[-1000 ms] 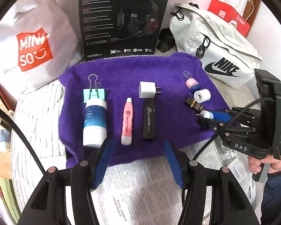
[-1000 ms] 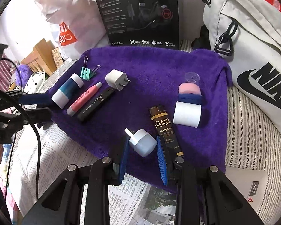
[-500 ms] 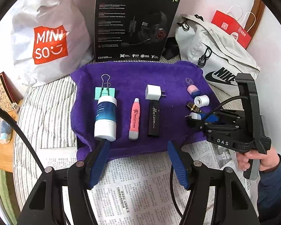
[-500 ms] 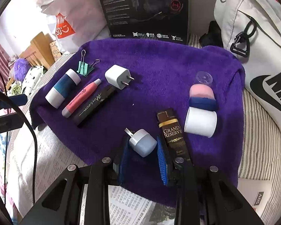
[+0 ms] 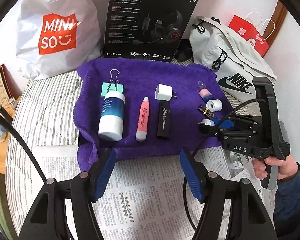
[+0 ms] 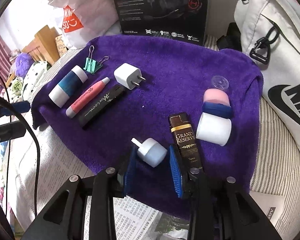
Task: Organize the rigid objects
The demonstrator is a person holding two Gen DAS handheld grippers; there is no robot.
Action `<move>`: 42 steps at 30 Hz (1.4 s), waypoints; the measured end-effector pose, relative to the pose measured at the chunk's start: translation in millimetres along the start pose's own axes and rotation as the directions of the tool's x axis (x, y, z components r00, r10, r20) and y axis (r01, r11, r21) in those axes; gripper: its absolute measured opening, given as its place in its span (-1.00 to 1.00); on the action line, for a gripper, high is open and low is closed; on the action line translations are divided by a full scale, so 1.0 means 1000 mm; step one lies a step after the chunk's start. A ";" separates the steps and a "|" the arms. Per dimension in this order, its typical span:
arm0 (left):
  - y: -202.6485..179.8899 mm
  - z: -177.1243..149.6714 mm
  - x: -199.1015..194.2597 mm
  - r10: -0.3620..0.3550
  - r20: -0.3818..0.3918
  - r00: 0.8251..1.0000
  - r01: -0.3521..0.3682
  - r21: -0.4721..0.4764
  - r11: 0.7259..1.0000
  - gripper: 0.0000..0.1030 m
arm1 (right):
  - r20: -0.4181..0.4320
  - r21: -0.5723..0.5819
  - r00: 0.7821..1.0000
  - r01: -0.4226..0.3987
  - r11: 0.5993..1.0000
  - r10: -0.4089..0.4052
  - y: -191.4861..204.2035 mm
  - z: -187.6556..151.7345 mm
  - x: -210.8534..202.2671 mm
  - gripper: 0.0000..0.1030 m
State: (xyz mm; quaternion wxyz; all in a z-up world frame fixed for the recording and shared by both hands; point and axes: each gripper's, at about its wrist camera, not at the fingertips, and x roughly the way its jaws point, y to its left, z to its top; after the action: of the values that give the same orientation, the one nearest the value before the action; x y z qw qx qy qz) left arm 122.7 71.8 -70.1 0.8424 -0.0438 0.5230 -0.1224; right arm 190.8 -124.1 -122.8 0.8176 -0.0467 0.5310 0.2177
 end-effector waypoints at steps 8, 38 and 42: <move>-0.010 -0.004 -0.015 -0.002 0.018 1.000 0.002 0.013 1.000 0.36 | 0.003 0.040 1.000 0.007 0.999 -0.007 -0.008 -0.006 -0.014 -0.04; -0.084 -0.021 -0.098 0.148 0.124 0.981 -0.155 0.043 0.987 0.70 | 0.170 0.229 0.953 0.208 0.951 -0.249 0.028 -0.077 -0.180 1.00; -0.096 -0.024 -0.110 0.163 0.142 0.976 -0.174 0.068 0.982 0.72 | 0.164 0.241 0.947 0.231 0.942 -0.275 0.030 -0.090 -0.190 1.00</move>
State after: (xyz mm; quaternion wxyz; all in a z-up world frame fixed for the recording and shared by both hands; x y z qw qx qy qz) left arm 39.0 7.9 34.0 0.8843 0.0263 0.4612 -0.0680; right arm 36.9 -182.8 12.0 0.8871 -0.0029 0.4585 0.0541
